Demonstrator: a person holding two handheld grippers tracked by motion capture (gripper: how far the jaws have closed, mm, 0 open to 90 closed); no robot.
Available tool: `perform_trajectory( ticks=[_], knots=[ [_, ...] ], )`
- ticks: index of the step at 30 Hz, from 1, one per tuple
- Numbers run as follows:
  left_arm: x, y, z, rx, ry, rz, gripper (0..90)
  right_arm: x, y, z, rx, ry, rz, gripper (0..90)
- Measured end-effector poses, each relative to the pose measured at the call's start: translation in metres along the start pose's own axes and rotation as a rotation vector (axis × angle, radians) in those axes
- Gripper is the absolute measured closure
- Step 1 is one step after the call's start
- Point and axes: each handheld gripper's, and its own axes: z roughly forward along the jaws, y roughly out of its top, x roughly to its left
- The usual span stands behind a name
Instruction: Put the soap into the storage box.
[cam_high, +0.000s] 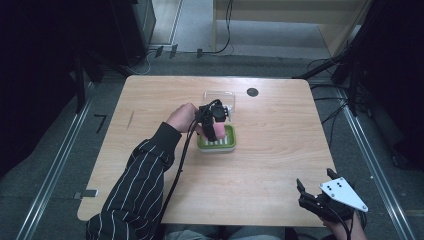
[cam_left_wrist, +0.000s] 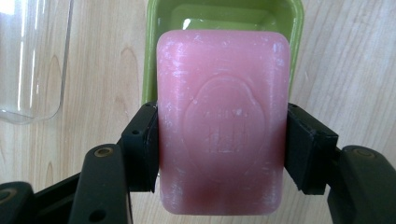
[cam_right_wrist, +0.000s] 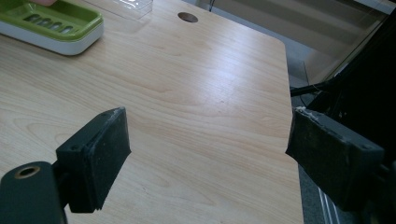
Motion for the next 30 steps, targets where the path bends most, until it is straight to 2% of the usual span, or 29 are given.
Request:
perform_trajectory(
  ticks=[7,11,16,21,30],
  knots=[
    [0.001,0.004,0.008,0.006,-0.009,0.019,38.6,-0.001,0.0,-0.001,-0.001,-0.007,0.004,13.5],
    [0.0,0.006,0.011,0.005,-0.001,0.034,38.6,0.0,0.0,0.0,-0.001,-0.005,0.004,13.5],
    [-0.002,0.009,0.021,0.012,-0.002,0.031,38.5,0.0,0.0,0.0,0.0,-0.004,0.001,13.5],
    [-0.004,0.014,0.027,0.013,0.026,0.047,38.5,0.0,0.0,0.0,0.001,-0.005,0.003,13.5],
    [-0.008,0.016,0.032,0.025,0.007,0.079,38.5,0.0,0.0,0.0,0.002,-0.005,0.003,13.5]
  ],
)
